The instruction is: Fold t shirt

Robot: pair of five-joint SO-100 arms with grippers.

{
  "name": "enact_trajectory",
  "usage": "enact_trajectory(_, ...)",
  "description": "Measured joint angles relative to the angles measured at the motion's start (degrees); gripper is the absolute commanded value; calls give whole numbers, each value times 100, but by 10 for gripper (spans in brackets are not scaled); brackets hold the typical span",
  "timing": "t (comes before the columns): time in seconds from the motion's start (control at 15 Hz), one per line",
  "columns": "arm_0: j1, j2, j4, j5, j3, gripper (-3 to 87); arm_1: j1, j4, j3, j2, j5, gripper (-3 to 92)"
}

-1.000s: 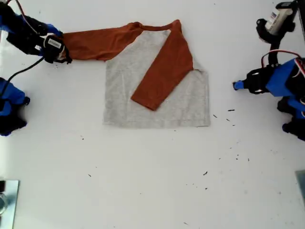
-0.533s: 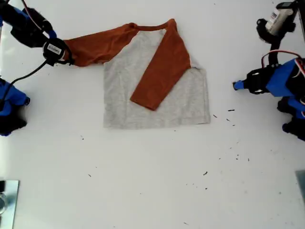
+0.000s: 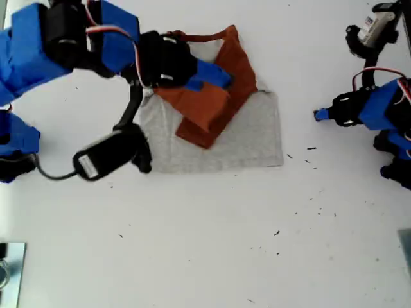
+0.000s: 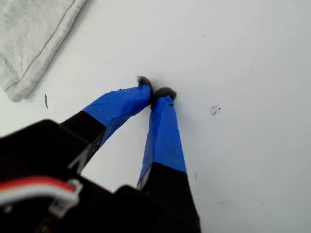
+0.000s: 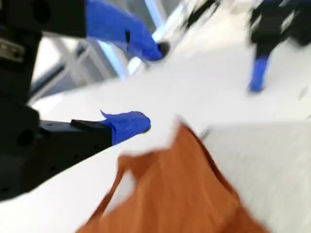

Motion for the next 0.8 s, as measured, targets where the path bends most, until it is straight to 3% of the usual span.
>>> enact_trajectory(0.13,-483,413,650,-176,290,173,0,0,0,0,0,35)
enact_trajectory(0.27,-879,1222,650,-123,1802,162,0,0,0,0,0,35)
enact_trajectory(0.4,-1151,2874,53,-141,3779,84,0,0,0,0,0,35)
enact_trajectory(0.47,-1318,3867,-519,-202,5177,65,0,0,0,0,0,35)
enact_trajectory(0.6,-1529,5520,-1099,-650,8060,-2,0,0,0,0,35,35)
enact_trajectory(0.8,-1468,6943,-1758,-1310,11232,-3,0,0,0,-9,97,35)
